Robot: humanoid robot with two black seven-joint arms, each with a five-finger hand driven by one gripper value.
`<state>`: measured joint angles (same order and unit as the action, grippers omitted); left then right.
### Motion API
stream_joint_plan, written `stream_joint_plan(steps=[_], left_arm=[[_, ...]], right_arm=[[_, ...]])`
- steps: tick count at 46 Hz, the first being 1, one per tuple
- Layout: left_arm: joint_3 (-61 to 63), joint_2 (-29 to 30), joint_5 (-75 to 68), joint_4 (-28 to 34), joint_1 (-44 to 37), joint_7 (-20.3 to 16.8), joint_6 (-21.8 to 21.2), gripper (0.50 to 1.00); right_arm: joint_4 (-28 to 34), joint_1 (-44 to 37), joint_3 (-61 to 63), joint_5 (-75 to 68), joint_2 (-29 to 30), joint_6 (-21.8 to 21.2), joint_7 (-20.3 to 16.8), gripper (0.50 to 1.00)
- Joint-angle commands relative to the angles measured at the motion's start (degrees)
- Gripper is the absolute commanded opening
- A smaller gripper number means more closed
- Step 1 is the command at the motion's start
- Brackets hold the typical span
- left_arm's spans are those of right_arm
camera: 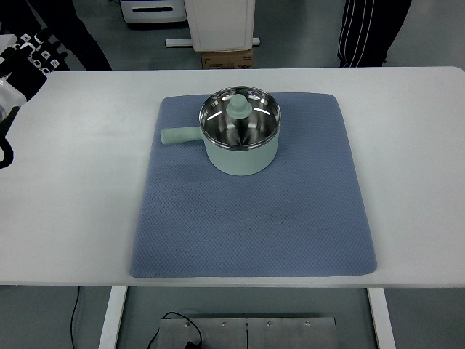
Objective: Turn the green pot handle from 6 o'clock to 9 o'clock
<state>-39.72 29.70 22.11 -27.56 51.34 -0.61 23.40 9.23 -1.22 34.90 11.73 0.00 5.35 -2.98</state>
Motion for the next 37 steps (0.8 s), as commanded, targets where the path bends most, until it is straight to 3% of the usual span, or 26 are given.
stream_joint_plan(steps=[1, 14, 37], left_arm=[[-2.0, 0.0, 2.8, 0.1, -2.4, 0.0, 0.2, 1.000], [-7.0, 0.0, 6.5, 0.5, -6.6, -0.1, -0.2, 1.000], [-7.0, -4.5, 6.4, 0.5, -6.9, -0.3, -0.3, 1.000]], right_arm=[[0.0, 0.0, 0.0, 0.0, 0.0, 0.0, 0.0, 1.000], [-0.1, 0.0, 0.0, 0.0, 0.0, 0.0, 0.0, 1.000], [0.4, -0.2, 0.2, -0.5, 0.0, 0.0, -0.2, 1.000]])
